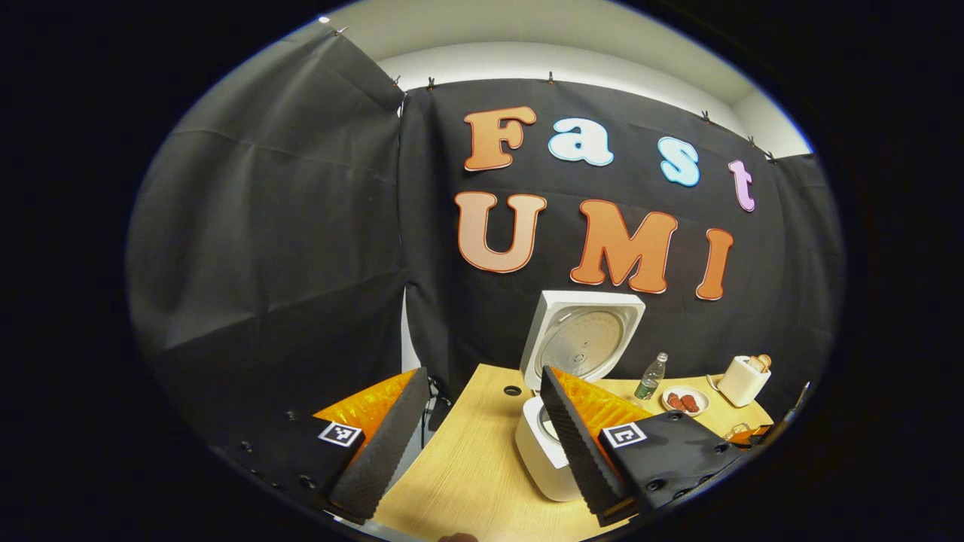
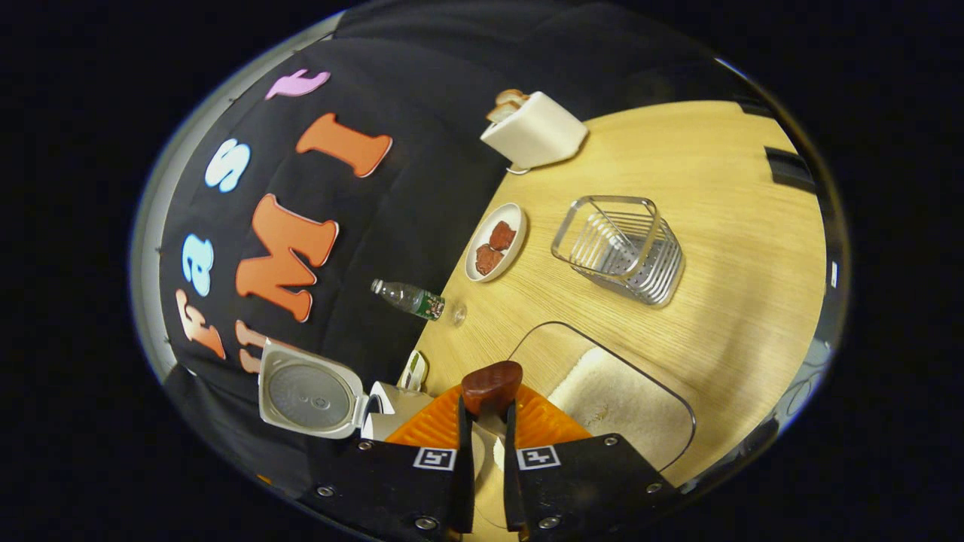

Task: Close the left gripper, press the button to open the rice cooker; take a wooden spoon from the chopstick holder with the right hand, scoop a spoonful of rice and pour it into the rice cooker, then put the wooden spoon back into the chopstick holder.

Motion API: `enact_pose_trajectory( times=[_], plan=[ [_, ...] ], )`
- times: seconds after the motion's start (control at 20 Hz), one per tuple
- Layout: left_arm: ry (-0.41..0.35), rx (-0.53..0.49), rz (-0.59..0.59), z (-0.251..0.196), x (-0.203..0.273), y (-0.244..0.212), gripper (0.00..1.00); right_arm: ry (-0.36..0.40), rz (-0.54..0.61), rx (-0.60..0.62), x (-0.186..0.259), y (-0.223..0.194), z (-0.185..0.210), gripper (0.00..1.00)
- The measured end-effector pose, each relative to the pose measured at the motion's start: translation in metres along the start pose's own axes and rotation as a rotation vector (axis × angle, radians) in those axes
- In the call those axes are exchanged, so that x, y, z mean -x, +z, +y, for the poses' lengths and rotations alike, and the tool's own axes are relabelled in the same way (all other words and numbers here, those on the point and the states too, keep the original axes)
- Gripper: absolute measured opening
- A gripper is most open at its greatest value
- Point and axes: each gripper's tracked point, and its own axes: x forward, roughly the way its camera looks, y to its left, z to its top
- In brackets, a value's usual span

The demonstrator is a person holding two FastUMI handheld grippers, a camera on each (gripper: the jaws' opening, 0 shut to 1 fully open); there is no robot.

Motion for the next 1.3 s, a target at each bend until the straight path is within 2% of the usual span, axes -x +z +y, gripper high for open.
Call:
enact_pose_trajectory(
  times=[0.3,0.35,0.4,0.7,1.0,1.3],
  plan=[
    [0.009,-0.015,-0.016,0.003,0.004,0.007,1.0,0.021,-0.023,-0.069,0.017,0.023,0.007,0.15],
    [0.01,-0.012,-0.016,0.002,0.004,0.005,1.0,0.028,-0.031,-0.087,0.02,0.029,0.011,0.1],
    [0.011,-0.009,-0.017,0.002,0.003,0.006,1.0,0.035,-0.038,-0.113,0.023,0.034,0.014,0.15],
    [0.009,-0.004,-0.017,0.002,0.001,0.006,1.0,0.103,-0.036,-0.255,0.043,0.053,0.054,0.15],
    [0.01,0.005,-0.026,0.003,-0.005,0.009,1.0,0.169,-0.006,-0.278,0.038,0.055,0.104,0.15],
    [0.022,0.014,-0.032,0.012,-0.014,0.011,1.0,0.227,0.046,-0.248,0.022,0.043,0.162,0.15]
  ],
)
